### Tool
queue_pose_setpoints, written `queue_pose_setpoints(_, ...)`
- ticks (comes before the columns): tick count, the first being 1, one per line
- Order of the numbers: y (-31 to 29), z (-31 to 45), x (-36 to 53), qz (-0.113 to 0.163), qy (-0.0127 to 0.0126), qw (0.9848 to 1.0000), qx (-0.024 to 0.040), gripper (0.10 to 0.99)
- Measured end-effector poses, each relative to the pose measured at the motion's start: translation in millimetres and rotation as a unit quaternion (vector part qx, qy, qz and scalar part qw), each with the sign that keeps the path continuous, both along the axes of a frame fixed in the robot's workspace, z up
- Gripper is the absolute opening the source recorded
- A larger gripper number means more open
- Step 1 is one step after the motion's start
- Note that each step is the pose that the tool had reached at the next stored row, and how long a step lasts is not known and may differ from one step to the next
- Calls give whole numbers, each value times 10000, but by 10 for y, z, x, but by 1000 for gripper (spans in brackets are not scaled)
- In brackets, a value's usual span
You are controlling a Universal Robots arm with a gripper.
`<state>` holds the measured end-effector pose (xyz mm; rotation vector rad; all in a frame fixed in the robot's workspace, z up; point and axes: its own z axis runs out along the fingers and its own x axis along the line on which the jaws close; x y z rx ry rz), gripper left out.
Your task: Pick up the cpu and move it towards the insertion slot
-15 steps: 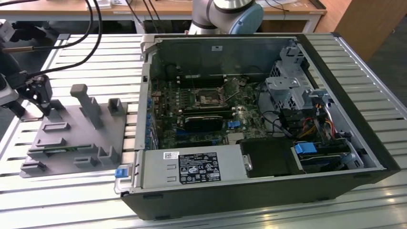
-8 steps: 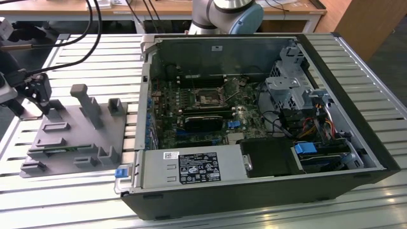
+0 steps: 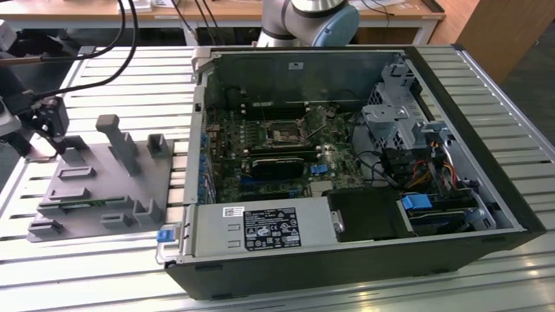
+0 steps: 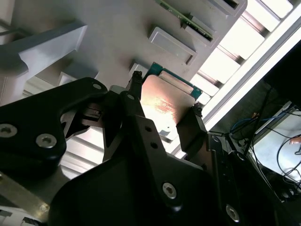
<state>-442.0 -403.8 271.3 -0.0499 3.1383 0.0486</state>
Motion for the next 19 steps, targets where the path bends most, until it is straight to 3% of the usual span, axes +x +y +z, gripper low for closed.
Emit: queue_pose_setpoints(19,18,96,0,0,0,10000,0,545)
